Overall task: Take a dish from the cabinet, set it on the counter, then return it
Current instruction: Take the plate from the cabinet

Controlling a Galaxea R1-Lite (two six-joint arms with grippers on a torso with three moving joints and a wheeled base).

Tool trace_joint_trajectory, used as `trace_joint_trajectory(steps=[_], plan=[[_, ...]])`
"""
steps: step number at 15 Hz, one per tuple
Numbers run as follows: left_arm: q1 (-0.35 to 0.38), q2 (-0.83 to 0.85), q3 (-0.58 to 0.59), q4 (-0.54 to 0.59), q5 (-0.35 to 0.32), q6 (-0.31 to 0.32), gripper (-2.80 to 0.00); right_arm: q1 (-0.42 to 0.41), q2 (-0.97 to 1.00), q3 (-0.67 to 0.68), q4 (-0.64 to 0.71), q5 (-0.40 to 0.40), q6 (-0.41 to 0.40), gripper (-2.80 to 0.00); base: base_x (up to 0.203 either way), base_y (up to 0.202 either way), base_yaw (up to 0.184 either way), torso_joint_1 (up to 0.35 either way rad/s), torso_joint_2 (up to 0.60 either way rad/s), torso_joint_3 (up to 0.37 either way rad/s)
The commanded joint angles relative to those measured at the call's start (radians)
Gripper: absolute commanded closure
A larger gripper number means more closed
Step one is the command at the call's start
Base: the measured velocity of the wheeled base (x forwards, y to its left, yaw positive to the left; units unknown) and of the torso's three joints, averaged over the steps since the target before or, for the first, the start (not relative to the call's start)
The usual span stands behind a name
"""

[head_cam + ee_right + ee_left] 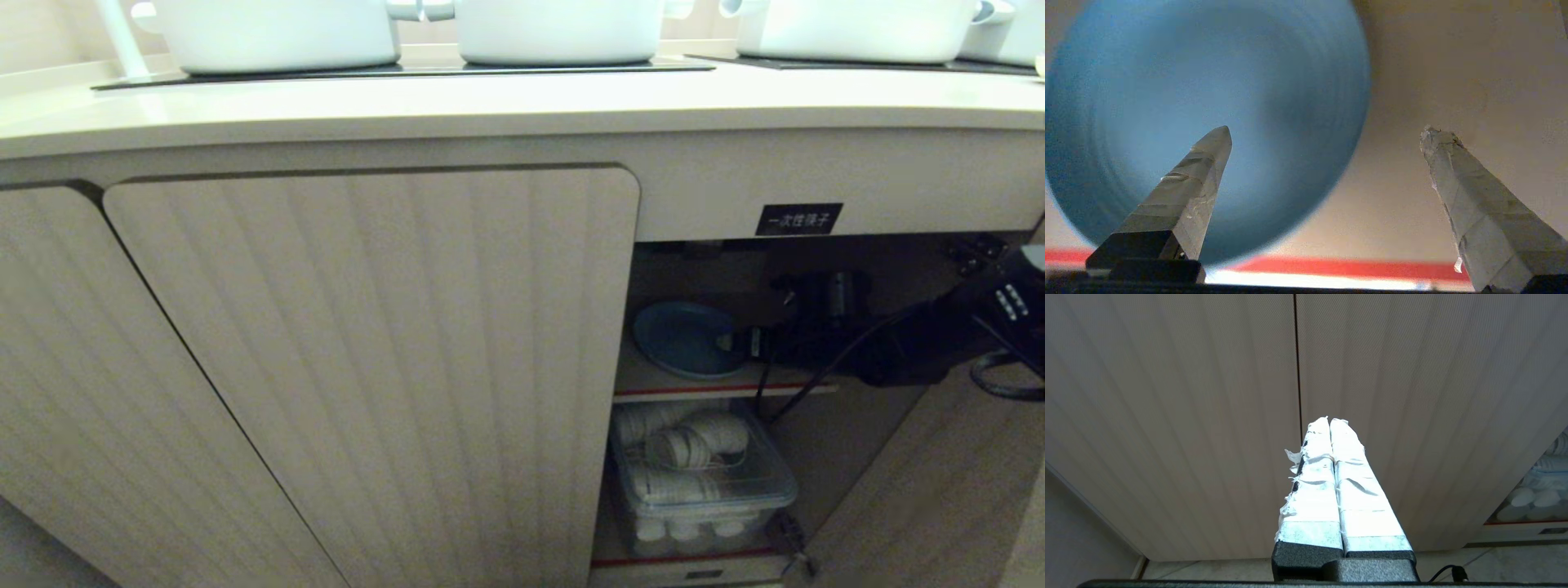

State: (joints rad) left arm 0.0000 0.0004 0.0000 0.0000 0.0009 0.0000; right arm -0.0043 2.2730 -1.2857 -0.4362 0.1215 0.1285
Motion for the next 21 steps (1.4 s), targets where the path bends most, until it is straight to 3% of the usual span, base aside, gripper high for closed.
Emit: trace_joint_trajectory(steps=[1, 21], plan=[[0.000, 0.000, 0.000, 0.000, -0.001, 0.000, 0.00, 0.001, 0.024, -0.031, -0.001, 0.001, 0.015, -2.80, 0.000, 0.000, 0.000, 0.000, 0.00, 0.000], [0.000, 0.000, 0.000, 0.000, 0.001, 0.000, 0.00, 0.012, 0.028, -0.178, 0.243, 0.000, -0.038, -2.80, 0.000, 0.000, 0.000, 0.000, 0.00, 0.000]])
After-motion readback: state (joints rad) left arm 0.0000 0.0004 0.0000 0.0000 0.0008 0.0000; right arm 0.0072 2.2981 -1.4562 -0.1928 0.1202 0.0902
